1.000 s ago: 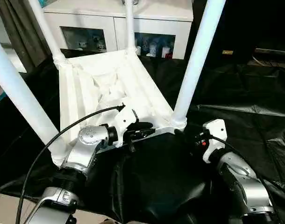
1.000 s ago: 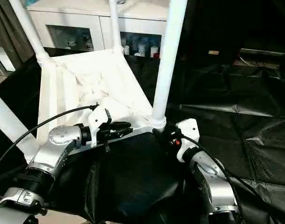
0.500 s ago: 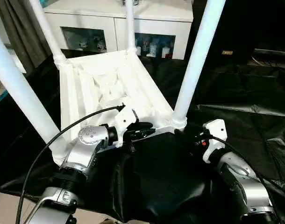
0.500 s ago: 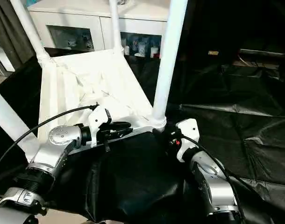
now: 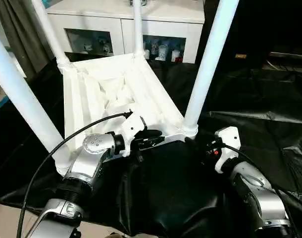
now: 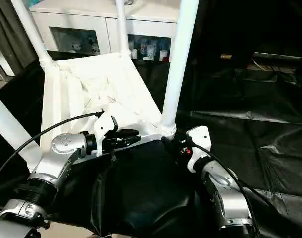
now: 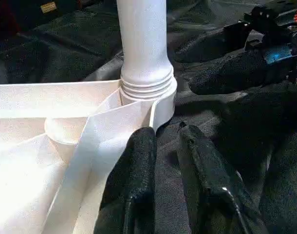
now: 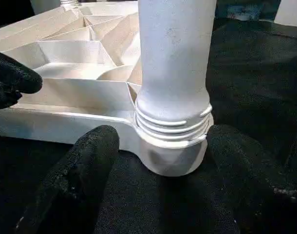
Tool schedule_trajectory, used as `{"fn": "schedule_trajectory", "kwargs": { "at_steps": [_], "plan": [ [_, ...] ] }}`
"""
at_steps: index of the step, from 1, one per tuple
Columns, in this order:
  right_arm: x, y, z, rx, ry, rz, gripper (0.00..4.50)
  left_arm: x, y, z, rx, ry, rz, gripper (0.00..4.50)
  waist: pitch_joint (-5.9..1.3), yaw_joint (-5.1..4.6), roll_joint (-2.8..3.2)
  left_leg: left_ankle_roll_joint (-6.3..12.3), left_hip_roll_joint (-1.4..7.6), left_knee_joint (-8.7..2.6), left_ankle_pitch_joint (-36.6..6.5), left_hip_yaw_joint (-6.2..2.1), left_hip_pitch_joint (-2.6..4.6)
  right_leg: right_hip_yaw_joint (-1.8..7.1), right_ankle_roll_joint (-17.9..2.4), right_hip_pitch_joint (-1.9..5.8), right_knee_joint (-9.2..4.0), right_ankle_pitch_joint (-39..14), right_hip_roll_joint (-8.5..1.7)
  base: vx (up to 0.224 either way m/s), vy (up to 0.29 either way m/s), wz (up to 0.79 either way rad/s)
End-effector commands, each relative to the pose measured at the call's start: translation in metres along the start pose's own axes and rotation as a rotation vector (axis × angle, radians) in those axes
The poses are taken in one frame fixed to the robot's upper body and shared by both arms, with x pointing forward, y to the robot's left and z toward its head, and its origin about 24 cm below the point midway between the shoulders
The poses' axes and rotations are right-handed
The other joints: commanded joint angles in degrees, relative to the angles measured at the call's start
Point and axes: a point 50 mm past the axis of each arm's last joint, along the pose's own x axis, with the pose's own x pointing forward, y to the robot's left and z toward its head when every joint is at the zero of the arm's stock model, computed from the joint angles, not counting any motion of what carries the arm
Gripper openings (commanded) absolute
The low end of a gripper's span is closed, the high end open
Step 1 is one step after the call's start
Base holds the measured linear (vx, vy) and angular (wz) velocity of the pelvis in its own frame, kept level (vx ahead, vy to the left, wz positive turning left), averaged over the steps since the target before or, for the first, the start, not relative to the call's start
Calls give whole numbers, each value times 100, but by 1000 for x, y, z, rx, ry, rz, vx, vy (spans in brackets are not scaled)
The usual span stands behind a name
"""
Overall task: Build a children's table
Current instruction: Rotate leg to tighten
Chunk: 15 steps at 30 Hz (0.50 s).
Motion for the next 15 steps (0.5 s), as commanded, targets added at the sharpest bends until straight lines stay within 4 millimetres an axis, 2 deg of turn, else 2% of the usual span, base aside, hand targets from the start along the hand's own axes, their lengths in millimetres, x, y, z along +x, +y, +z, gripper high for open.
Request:
{"fn": "schedule_trajectory", "kwargs": {
  "at_steps": [1,9,11,15],
  "plan": [
    [1,-1,6,-21,-16,-1,337,0,-1,0,13,15,-9,95,-386,16,-80,380,200,-347,-1161,-97,97,210,-1160,276,-320,-1143,-283,0,0,0],
    [1,-1,6,-21,-16,-1,337,0,-1,0,13,15,-9,95,-374,16,-80,327,200,-353,-1284,-101,97,210,-1109,268,-338,-1351,-285,0,0,0],
    [1,-1,6,-21,-16,-1,337,0,-1,0,13,15,-9,122,-368,15,-78,303,199,-353,-1361,-101,101,212,-1088,260,-349,-1451,-285,0,0,0],
    [1,-1,6,-21,-16,-1,337,0,-1,0,13,15,-9,142,-361,9,-76,248,201,-366,-1479,-111,100,210,-1030,253,-363,-1619,-285,0,0,0]
  ]
}}
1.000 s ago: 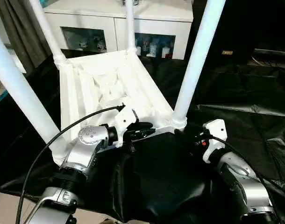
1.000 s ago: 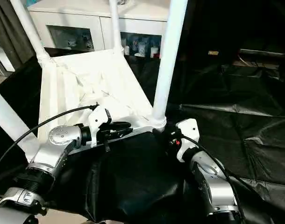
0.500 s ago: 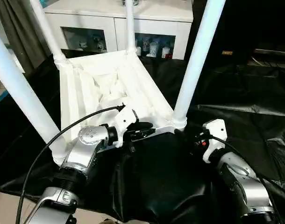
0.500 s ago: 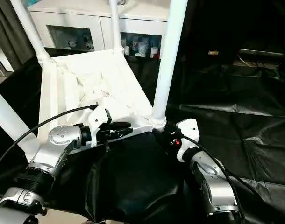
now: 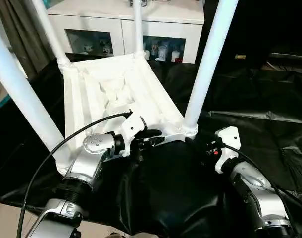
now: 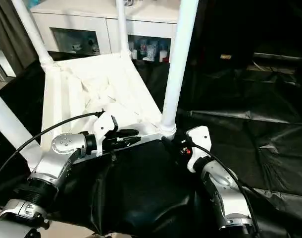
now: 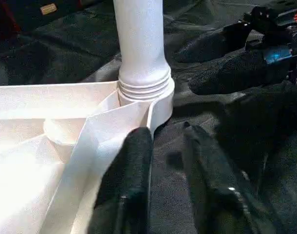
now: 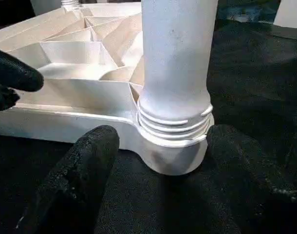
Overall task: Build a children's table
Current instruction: Rotate leg to tighten
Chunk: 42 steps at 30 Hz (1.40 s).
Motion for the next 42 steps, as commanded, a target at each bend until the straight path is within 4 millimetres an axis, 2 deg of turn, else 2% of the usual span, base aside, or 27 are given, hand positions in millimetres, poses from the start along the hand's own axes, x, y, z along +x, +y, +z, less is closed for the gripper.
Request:
{"fn": "schedule_trajectory", "kwargs": {
  "at_steps": [1,3,12,13,16,23,26,27,32,33,42],
  "plan": [
    [1,-1,6,-21,-16,-1,337,0,-1,0,13,15,-9,142,-361,9,-76,235,199,-400,-1510,-106,106,209,-1016,247,-393,-1646,-283,0,0,0],
    [1,-1,6,-21,-16,-1,337,0,-1,0,13,15,-9,170,-359,7,-75,216,199,-404,-1545,-108,107,210,-1007,244,-395,-1662,-280,0,0,0],
    [1,-1,6,-21,-16,-1,337,0,-1,0,13,15,-9,223,-371,12,-81,264,193,-390,-1413,-104,92,212,-1035,255,-376,-1502,-283,0,0,0],
    [1,-1,6,-21,-16,-1,337,0,-1,0,13,15,-9,242,-370,12,-79,269,195,-393,-1401,-106,91,211,-1042,256,-373,-1493,-285,0,0,0],
    [1,-1,6,-21,-16,-1,337,0,-1,0,13,15,-9,257,-370,12,-78,269,195,-390,-1414,-104,96,211,-1052,252,-375,-1481,-281,0,0,0],
    [1,-1,6,-21,-16,-1,337,0,-1,0,13,15,-9,328,-366,9,-78,244,197,-398,-1471,-108,97,211,-1020,251,-385,-1578,-285,0,0,0],
    [1,-1,6,-21,-16,-1,337,0,-1,0,13,15,-9,342,-368,10,-77,250,196,-395,-1456,-106,97,212,-1031,249,-382,-1539,-282,0,0,0],
    [1,-1,6,-21,-16,-1,337,0,-1,0,13,15,-9,364,-365,9,-79,253,195,-396,-1457,-104,94,213,-1034,249,-383,-1537,-282,0,0,0],
    [1,-1,6,-21,-16,-1,337,0,-1,0,13,15,-9,382,-368,13,-76,260,197,-393,-1439,-105,99,212,-1046,250,-379,-1510,-285,0,0,0],
    [1,-1,6,-21,-16,-1,337,0,-1,0,13,15,-9,404,-366,10,-79,260,194,-394,-1450,-103,95,212,-1040,251,-383,-1531,-284,0,0,0],
    [1,-1,6,-21,-16,-1,337,0,-1,0,13,15,-9,413,-366,10,-76,249,197,-398,-1461,-106,97,212,-1031,248,-383,-1547,-284,0,0,0]
  ]
}}
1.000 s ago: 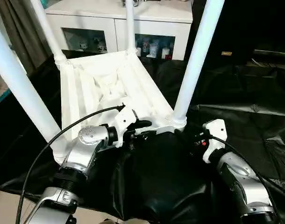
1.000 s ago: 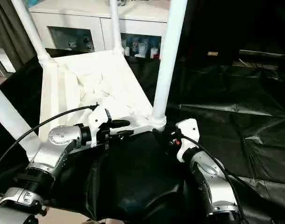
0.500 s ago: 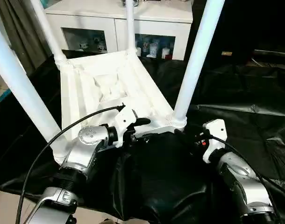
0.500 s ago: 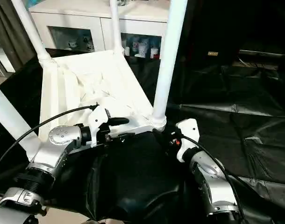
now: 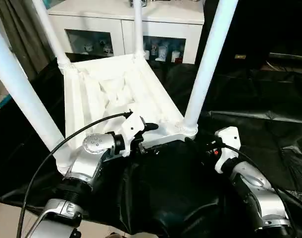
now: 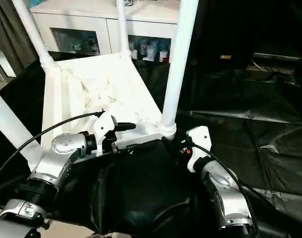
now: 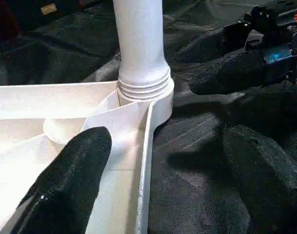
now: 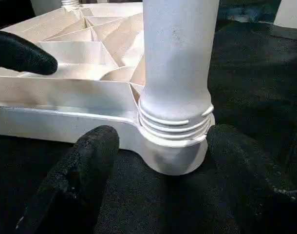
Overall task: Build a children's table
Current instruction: Rotate leg to tighten
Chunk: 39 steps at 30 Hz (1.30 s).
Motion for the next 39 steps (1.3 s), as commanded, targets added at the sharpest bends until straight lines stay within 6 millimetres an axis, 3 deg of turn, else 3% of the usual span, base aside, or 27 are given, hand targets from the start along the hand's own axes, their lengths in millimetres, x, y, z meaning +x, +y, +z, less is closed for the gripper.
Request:
{"fn": "schedule_trajectory", "kwargs": {
  "at_steps": [1,39],
  "plan": [
    [1,-1,6,-21,-16,-1,337,0,-1,0,13,15,-9,413,-365,11,-77,248,196,-400,-1474,-103,100,211,-1030,248,-387,-1563,-285,0,0,0],
    [1,-1,6,-21,-16,-1,337,0,-1,0,13,15,-9,413,-363,12,-79,243,196,-402,-1491,-103,99,214,-1016,244,-392,-1593,-287,0,0,0]
  ]
}}
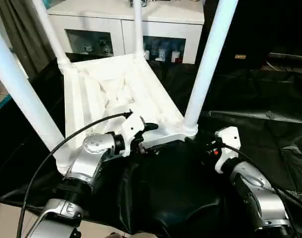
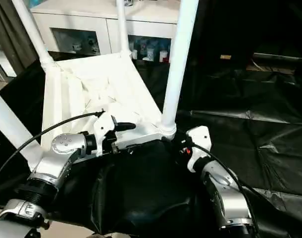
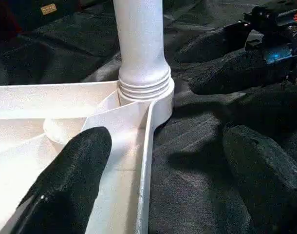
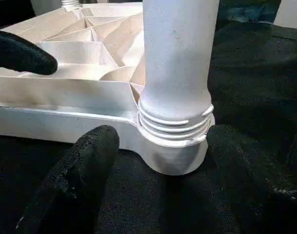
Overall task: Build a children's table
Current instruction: Rotate leg to tighten
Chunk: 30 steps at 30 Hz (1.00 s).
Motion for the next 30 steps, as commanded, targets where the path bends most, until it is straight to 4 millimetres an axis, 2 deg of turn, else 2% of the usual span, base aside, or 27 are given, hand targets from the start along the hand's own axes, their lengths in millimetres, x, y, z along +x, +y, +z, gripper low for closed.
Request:
{"fn": "schedule_trajectory", "kwargs": {
  "at_steps": [1,23,24,25,26,27,29,30],
  "plan": [
    [1,-1,6,-21,-16,-1,337,0,-1,0,13,15,-9,413,-361,11,-77,243,197,-404,-1486,-104,97,213,-1015,244,-392,-1597,-285,0,0,0],
    [1,-1,6,-21,-16,-1,337,0,-1,0,13,15,-9,413,-360,8,-73,224,201,-409,-1534,-106,104,213,-1012,240,-395,-1624,-284,0,0,0],
    [2,0,8,-26,-19,-6,337,1,-1,1,7,15,14,413,-359,7,-75,226,200,-410,-1532,-106,102,214,-1015,240,-393,-1605,-283,0,0,0],
    [17,15,48,-103,-78,-102,337,2,6,11,-86,30,389,413,-359,14,-211,126,314,-445,-1309,-135,67,223,-1101,316,-228,-1242,-273,0,0,0],
    [14,10,50,-127,-79,-94,337,4,5,10,-77,47,374,413,-338,18,-77,223,231,-402,-1230,-121,64,213,-1042,253,-290,-1382,-288,0,0,0],
    [13,7,52,-145,-80,-81,337,5,4,9,-72,61,360,413,-342,-5,-104,208,213,-388,-1395,-105,108,214,-934,208,-386,-1759,-276,0,0,0],
    [11,6,54,-164,-81,-63,337,6,4,8,-65,76,347,413,-309,17,-148,107,198,-405,-1602,-102,113,225,-741,193,-430,-2067,-246,0,0,0],
    [12,8,54,-160,-82,-56,337,6,3,8,-68,75,346,413,-307,16,-150,79,193,-409,-1650,-103,116,228,-705,189,-435,-2105,-246,0,0,0]
  ]
}}
